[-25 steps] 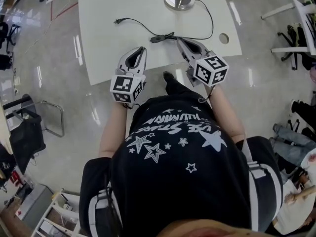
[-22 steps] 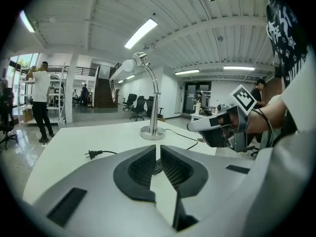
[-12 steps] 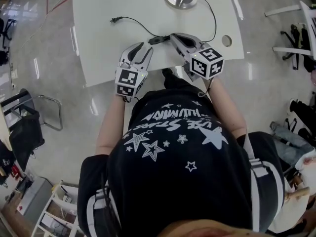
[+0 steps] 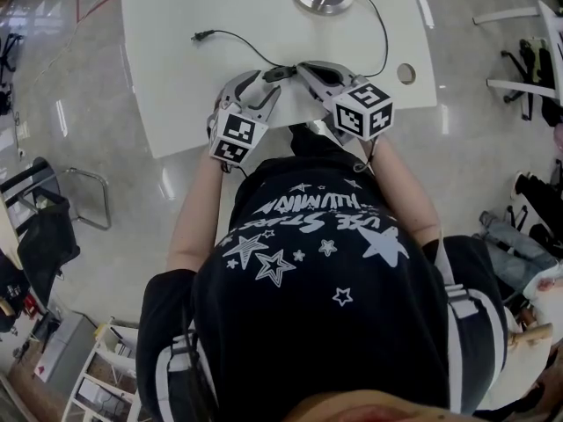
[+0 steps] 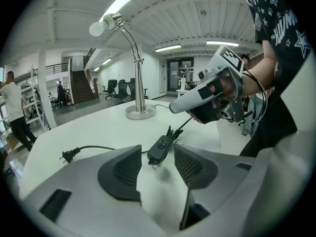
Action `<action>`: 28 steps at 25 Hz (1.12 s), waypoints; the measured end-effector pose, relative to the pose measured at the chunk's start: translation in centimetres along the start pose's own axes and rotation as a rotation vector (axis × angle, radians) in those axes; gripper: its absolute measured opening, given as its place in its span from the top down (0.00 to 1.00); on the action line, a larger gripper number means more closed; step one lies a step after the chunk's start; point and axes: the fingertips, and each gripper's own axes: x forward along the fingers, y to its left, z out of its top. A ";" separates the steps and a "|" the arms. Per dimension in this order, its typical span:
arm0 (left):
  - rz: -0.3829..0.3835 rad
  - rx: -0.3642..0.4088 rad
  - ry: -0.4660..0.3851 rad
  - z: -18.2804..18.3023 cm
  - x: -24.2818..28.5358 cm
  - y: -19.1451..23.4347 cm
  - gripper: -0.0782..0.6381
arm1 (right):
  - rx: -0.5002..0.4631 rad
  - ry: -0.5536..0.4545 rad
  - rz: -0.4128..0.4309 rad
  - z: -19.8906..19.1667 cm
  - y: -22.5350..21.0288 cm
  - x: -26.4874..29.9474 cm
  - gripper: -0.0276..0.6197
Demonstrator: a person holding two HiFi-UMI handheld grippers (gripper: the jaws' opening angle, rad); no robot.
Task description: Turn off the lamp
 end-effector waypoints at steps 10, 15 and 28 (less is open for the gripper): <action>-0.031 0.051 0.071 -1.1 2.4 0.0 0.61 | 0.005 0.044 0.026 -1.0 -0.2 0.8 0.95; -0.063 0.048 0.097 -1.4 2.6 0.0 0.63 | 0.002 0.059 0.039 -1.0 -0.3 1.5 0.95; -0.094 0.053 0.121 -1.5 2.4 -0.1 0.68 | -0.043 0.201 0.103 -3.1 1.2 4.1 0.95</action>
